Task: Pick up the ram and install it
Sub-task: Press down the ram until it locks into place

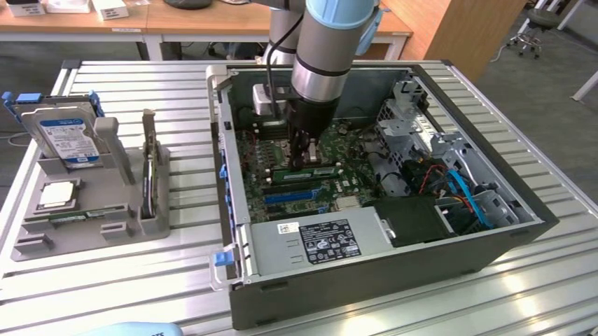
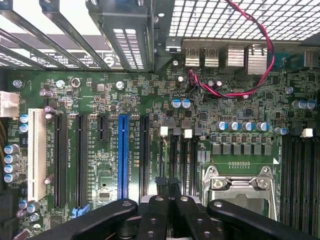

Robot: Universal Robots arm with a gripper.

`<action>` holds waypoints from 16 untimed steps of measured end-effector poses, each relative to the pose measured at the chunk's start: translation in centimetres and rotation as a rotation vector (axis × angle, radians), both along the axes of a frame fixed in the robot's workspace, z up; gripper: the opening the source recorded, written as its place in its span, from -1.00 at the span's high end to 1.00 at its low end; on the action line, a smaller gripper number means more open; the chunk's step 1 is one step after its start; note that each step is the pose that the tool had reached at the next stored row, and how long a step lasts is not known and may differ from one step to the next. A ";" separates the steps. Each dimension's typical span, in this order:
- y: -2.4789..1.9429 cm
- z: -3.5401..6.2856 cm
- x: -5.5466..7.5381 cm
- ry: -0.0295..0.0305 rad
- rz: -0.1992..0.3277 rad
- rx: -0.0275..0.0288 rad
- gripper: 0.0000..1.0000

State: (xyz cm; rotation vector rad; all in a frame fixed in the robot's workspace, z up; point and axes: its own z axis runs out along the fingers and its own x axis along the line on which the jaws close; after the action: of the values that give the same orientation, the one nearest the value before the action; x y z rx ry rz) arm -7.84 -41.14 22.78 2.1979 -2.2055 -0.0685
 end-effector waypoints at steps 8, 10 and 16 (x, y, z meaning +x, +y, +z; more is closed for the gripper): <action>-0.01 -0.24 0.0 0.0002 0.000 -0.0003 0.80; 0.00 -0.24 0.0 0.0001 0.000 -0.0002 0.80; 0.00 -0.36 0.0 0.0001 0.000 -0.0001 0.80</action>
State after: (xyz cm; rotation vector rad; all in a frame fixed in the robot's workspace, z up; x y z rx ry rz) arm -7.84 -41.14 22.41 2.1978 -2.2055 -0.0685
